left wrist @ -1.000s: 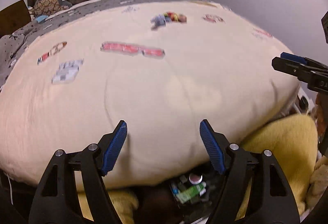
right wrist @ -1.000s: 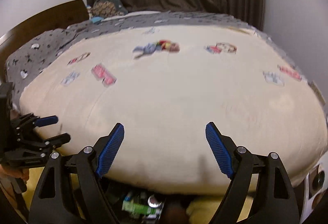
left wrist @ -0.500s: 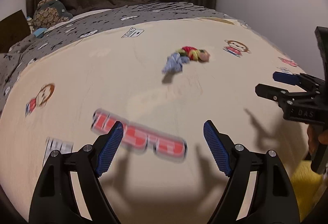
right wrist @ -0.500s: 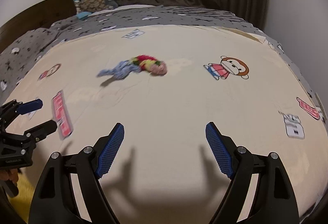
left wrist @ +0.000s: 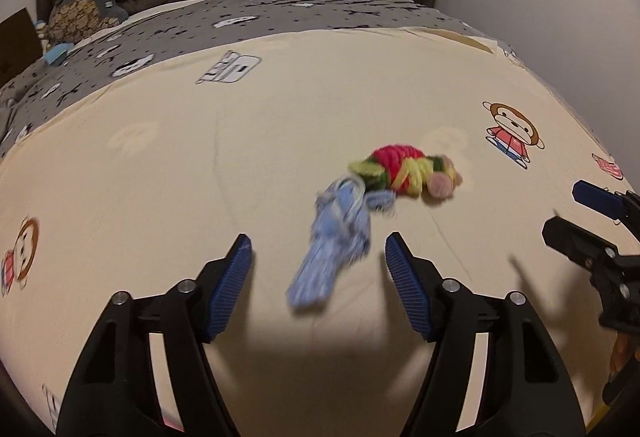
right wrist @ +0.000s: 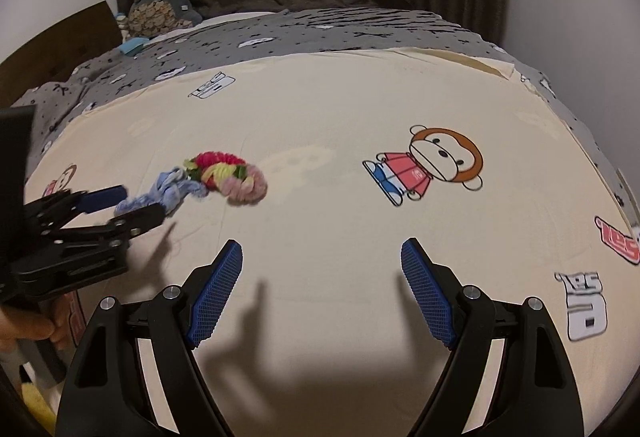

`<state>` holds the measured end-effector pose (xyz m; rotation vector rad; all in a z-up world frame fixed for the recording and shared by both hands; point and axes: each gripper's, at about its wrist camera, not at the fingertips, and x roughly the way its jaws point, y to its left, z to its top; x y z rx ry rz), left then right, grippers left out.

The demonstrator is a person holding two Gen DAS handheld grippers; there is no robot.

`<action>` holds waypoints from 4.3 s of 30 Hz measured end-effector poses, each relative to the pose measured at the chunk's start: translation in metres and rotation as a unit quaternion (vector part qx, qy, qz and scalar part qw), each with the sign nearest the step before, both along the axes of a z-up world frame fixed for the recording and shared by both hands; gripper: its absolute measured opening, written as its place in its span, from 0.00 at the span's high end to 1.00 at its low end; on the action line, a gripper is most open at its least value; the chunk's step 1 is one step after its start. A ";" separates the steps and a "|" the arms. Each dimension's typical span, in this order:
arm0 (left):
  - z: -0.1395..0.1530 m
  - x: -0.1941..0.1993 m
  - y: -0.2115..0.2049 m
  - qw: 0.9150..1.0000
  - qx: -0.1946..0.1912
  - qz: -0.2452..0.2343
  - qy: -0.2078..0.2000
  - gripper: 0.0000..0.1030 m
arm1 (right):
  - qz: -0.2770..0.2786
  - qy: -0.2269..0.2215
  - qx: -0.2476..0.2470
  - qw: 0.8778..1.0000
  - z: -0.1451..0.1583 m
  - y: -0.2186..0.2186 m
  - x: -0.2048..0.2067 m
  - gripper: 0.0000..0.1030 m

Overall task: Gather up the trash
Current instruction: 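Grasp the blue rag with the left tool while the right tool grasps the pom-pom toy, then lower the blue rag and pom-pom toy down into the bin, then open both tools over the bin and raise them above the bed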

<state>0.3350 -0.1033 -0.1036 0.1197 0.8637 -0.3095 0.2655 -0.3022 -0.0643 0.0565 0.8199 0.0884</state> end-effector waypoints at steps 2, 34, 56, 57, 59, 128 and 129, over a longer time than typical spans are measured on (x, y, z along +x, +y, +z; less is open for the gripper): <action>-0.004 0.007 -0.003 1.000 -0.002 -0.006 0.009 0.55 | 0.005 0.001 0.000 1.000 -0.001 0.002 0.006 0.20; 0.044 -0.024 0.078 0.999 0.003 0.028 -0.029 0.78 | 0.090 0.020 -0.042 0.995 -0.008 0.087 0.052 0.40; 0.079 -0.268 0.078 0.993 -0.052 -0.068 -0.083 0.77 | 0.104 -0.087 -0.024 0.990 0.070 0.051 -0.222 0.40; 0.072 -0.283 0.080 0.993 -0.055 -0.071 -0.081 0.77 | 0.104 -0.085 -0.023 0.991 0.064 0.052 -0.230 0.40; 0.063 -0.299 0.081 0.993 -0.050 -0.074 -0.080 0.77 | 0.103 -0.075 -0.014 0.992 0.047 0.056 -0.249 0.40; 0.128 -0.385 0.111 0.974 -0.039 0.062 -0.216 0.08 | -0.055 -0.184 -0.050 0.980 0.103 0.044 -0.346 0.03; 0.135 -0.386 0.111 0.970 -0.037 0.068 -0.230 0.08 | -0.062 -0.196 -0.055 0.977 0.109 0.044 -0.348 0.03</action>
